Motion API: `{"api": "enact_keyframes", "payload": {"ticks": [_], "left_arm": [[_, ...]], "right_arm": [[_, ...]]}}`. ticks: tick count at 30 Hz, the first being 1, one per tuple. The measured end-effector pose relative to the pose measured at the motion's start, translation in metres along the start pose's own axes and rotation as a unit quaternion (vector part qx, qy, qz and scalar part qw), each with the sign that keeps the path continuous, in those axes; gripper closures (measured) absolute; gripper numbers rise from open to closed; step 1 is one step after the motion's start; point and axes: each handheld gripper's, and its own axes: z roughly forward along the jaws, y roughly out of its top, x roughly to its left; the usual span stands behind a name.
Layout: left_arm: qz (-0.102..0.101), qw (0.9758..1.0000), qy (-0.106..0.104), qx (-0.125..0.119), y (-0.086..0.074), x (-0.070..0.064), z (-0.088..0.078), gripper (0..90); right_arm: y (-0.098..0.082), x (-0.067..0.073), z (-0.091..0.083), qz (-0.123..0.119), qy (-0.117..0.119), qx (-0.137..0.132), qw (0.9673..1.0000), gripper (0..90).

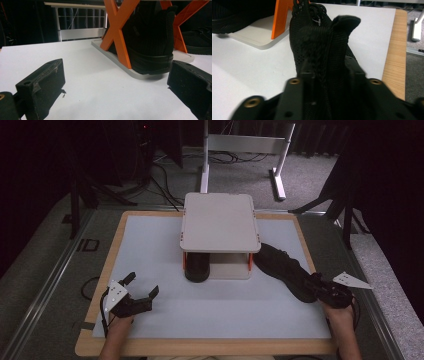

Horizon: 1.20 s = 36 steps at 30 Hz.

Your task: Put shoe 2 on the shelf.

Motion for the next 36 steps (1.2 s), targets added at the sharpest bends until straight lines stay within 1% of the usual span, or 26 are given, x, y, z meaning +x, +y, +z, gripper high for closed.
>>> {"api": "enact_keyframes", "payload": {"ticks": [1,2,3,4,5,6,7,8,10,11,14,17,19,22,23,24,26,31,32,33,34,35,36], "left_arm": [[0.000,1.0000,0.000,0.000,0.000,0.000,0.000,1.7],[0.000,1.0000,0.000,0.000,0.000,0.000,0.000,1.7],[0.000,1.0000,0.000,0.000,0.000,0.000,0.000,1.7],[0.000,1.0000,0.000,0.000,0.000,0.000,0.000,1.7],[-0.001,1.0000,0.000,-0.001,0.000,0.000,0.000,1.7],[-0.002,1.0000,0.001,-0.001,0.000,0.000,0.000,1.7],[-0.002,1.0000,0.001,-0.001,0.000,0.000,0.000,1.7],[-0.002,1.0000,0.000,-0.001,0.000,0.000,0.000,1.7],[-0.002,1.0000,0.001,-0.001,0.000,0.000,0.000,1.7],[-0.002,1.0000,0.001,-0.002,0.000,0.000,0.000,1.7],[-0.003,1.0000,0.000,-0.001,0.000,0.001,0.000,1.7],[-0.003,1.0000,0.000,-0.001,0.000,0.001,0.000,1.7],[-0.003,1.0000,0.000,-0.001,0.000,0.001,0.000,1.7],[-0.003,1.0000,0.000,0.000,0.000,0.001,0.000,1.7],[-0.003,1.0000,0.001,0.000,0.000,0.001,0.000,1.7],[-0.003,1.0000,0.001,0.000,0.000,0.001,0.000,1.7],[-0.004,1.0000,0.001,0.001,0.000,0.001,0.000,1.7],[-0.004,1.0000,0.002,0.001,0.000,0.001,0.000,1.7],[-0.004,1.0000,0.002,0.001,0.000,0.001,0.000,1.7],[-0.004,1.0000,0.002,0.001,0.000,0.001,0.000,1.7],[-0.004,1.0000,0.002,0.000,0.000,0.001,0.000,1.7],[-0.005,1.0000,0.002,0.001,0.000,0.001,0.000,1.7],[-0.005,1.0000,0.002,0.001,0.000,0.001,0.000,1.7]], "right_arm": [[0.000,0.001,0.001,0.003,-0.001,0.001,1.0000,75.5],[0.000,0.002,0.001,0.008,0.004,0.004,1.0000,79.3],[0.002,0.005,0.001,0.003,0.005,0.007,1.0000,82.8],[0.002,0.008,0.002,-0.004,-0.001,0.010,0.9999,83.9],[0.004,0.012,0.003,-0.002,-0.001,0.010,0.9999,85.1],[0.005,0.014,0.002,0.002,-0.001,0.005,1.0000,85.3],[0.007,0.018,0.002,0.001,-0.008,-0.001,1.0000,85.4],[0.009,0.021,0.002,0.001,-0.010,-0.005,0.9999,85.5],[0.013,0.027,0.001,0.008,-0.013,-0.015,0.9998,85.6],[0.016,0.030,0.001,0.014,-0.021,-0.018,0.9995,85.7],[0.020,0.039,-0.002,0.020,-0.037,-0.027,0.9987,85.8],[0.024,0.047,-0.008,0.021,-0.053,-0.038,0.9977,85.9],[0.027,0.052,-0.011,0.017,-0.061,-0.038,0.9972,85.9],[0.028,0.059,-0.017,0.010,-0.070,-0.038,0.9967,85.9],[0.028,0.061,-0.019,0.012,-0.073,-0.039,0.9965,85.9],[0.028,0.063,-0.021,0.012,-0.075,-0.041,0.9963,85.9],[0.028,0.068,-0.024,0.004,-0.082,-0.048,0.9954,85.9],[0.029,0.081,-0.036,0.004,-0.082,-0.063,0.9947,85.8],[0.029,0.083,-0.037,0.001,-0.078,-0.061,0.9951,85.8],[0.030,0.089,-0.041,0.002,-0.076,-0.064,0.9950,85.8],[0.030,0.090,-0.042,0.003,-0.075,-0.065,0.9951,85.8],[0.030,0.097,-0.047,-0.003,-0.076,-0.068,0.9948,85.8],[0.030,0.101,-0.049,-0.005,-0.077,-0.070,0.9946,85.8]]}}
